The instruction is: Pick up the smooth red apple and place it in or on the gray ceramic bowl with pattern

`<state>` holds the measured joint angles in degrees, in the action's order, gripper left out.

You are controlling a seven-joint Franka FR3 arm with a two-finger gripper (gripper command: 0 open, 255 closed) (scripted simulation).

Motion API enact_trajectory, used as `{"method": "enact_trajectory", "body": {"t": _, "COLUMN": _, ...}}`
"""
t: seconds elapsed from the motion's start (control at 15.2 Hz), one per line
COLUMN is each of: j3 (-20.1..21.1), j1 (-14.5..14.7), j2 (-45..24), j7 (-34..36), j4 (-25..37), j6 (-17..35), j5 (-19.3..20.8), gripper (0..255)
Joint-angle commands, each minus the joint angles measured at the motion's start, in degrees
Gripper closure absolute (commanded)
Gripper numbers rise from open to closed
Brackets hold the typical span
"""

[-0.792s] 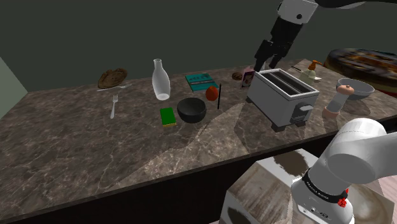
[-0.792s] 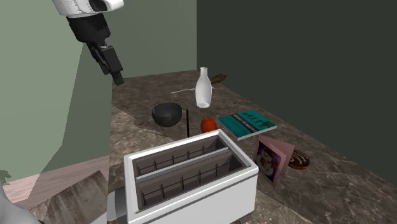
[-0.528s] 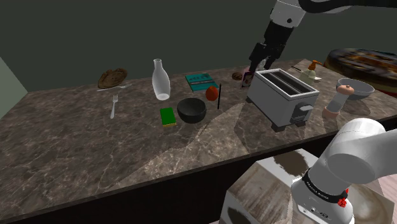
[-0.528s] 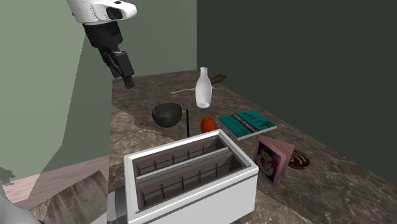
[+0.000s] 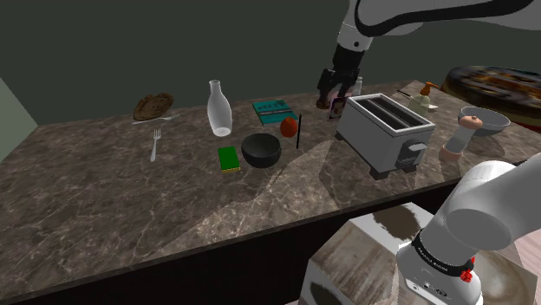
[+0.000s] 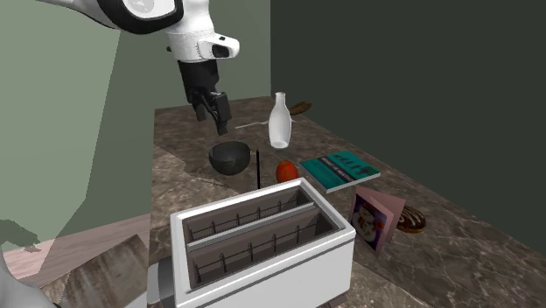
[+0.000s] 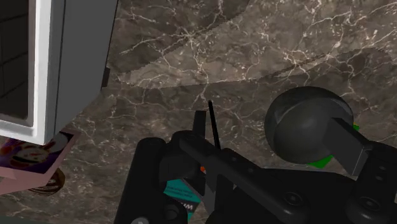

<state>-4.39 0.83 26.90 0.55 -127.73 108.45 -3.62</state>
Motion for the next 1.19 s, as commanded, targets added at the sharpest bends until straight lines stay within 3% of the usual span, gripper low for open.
{"method": "enact_trajectory", "body": {"t": 0.0, "j3": -0.4, "j1": 0.1, "j2": -4.8, "j7": -0.9, "j4": 1.7, "j6": 2.3, "j5": -0.1, "gripper": 0}}
{"method": "enact_trajectory", "body": {"t": 0.59, "j3": -2.6, "j1": -0.2, "j2": -25.3, "j7": -5.7, "j4": 13.9, "j6": 7.0, "j5": -1.5, "gripper": 0}}
{"method": "enact_trajectory", "body": {"t": 1.12, "j3": -3.1, "j1": -1.7, "j2": -44.3, "j7": -9.2, "j4": 30.0, "j6": 6.7, "j5": -3.3, "gripper": 0}}
